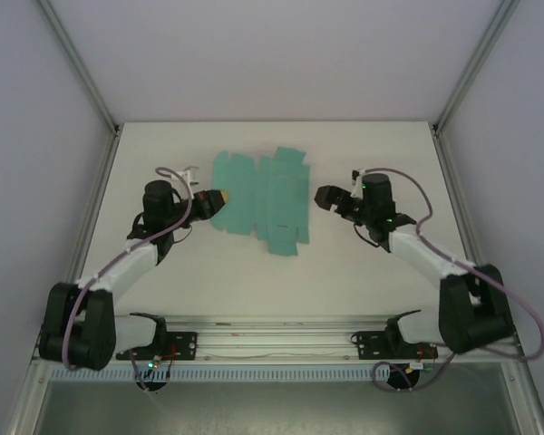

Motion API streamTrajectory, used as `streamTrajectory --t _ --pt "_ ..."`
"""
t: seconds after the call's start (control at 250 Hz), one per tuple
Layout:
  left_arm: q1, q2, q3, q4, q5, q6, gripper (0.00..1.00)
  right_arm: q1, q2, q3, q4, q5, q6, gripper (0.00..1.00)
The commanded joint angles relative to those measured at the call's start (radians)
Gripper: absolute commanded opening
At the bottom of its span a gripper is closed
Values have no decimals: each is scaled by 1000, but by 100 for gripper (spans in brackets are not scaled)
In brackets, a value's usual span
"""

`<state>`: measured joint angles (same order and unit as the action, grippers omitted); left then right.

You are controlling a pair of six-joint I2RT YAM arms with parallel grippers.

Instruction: Assemble paper box

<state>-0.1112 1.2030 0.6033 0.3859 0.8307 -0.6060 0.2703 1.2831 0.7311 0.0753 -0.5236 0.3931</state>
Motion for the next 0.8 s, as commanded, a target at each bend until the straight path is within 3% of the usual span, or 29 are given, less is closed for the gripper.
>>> streamTrajectory --t 0.0,0.192,0.28,0.42,0.624,0.795 --pt "9 -122 40 70 39 -73 0 -35 -100 -29 5 -103 -19 95" --pt "10 -263 28 160 90 -218 0 -71 -164 -32 75 -236 11 98" --pt "10 -303 34 168 106 -245 0 -72 -141 -11 121 -303 49 93" --pt "10 -336 42 129 96 -233 0 -72 -99 13 234 -465 105 80" --pt "9 -321 38 154 112 -255 0 -72 -62 31 309 -539 115 59" --pt "9 -322 42 110 89 -227 0 -72 -50 52 293 -537 91 28"
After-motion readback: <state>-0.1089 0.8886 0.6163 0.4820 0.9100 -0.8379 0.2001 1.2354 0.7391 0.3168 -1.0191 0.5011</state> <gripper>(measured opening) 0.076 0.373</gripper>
